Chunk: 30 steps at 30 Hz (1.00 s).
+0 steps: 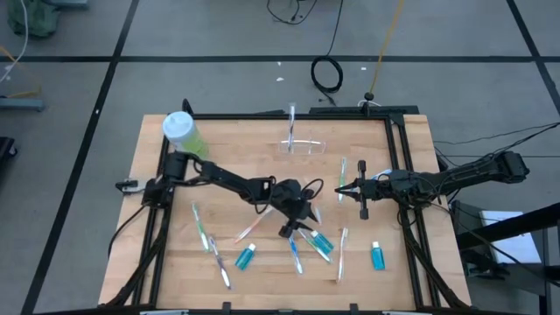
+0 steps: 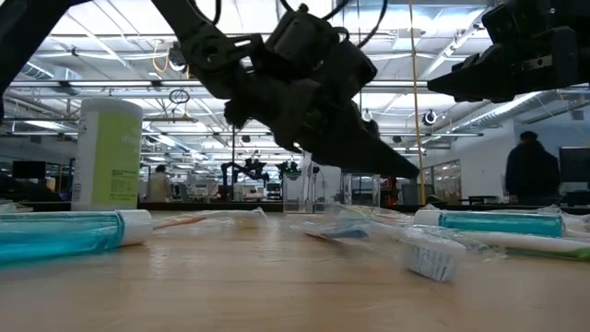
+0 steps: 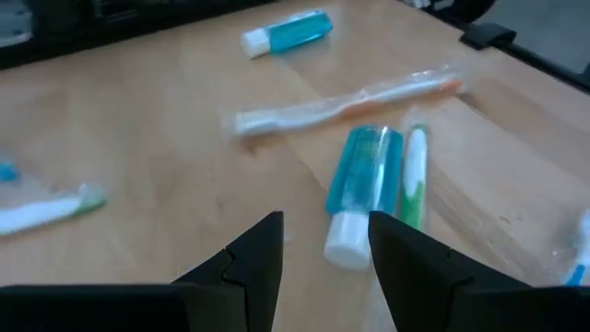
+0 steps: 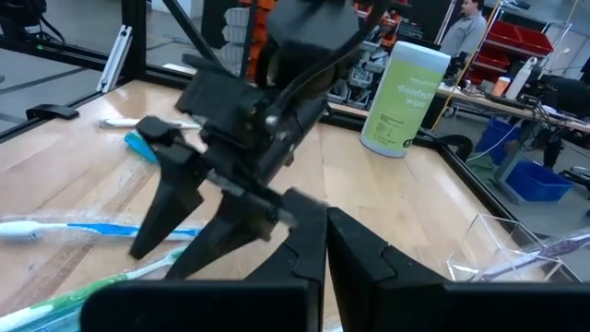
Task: Pick & Place toothbrushing station
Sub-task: Put the middle blue mouthwash into the transparent organizer
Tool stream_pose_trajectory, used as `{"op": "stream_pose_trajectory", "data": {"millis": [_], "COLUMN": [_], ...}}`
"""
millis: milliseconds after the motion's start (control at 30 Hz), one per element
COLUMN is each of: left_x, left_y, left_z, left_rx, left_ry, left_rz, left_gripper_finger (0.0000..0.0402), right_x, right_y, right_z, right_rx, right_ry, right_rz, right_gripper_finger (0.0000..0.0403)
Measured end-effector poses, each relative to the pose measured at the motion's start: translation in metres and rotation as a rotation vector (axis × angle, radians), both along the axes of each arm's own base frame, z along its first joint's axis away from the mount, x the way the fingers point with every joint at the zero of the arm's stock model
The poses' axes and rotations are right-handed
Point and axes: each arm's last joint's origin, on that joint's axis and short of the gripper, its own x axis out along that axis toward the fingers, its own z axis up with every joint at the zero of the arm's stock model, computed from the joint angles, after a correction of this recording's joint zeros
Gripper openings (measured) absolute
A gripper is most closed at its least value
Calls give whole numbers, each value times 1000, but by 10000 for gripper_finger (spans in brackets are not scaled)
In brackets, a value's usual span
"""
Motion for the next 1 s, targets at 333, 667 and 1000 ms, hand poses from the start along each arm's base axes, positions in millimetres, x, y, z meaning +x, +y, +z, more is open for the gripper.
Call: {"op": "stream_pose_trajectory", "data": {"millis": [333,667,1000], "left_x": [27,21,21], "left_y": [-7,-12,-11], "left_z": [-22,-33,-34], "left_rx": [-112,25,67], "left_ry": [29,123,110], "left_rz": [-158,-115,-113], "left_gripper_finger": [168,168,111], "right_x": [0,0,0], "right_y": [0,0,0], "right_z": [0,0,0], "right_rx": [-18,-18,-18], "right_ry": [1,2,2], "right_rz": [2,2,2], "right_gripper_finger": [6,6,6]}}
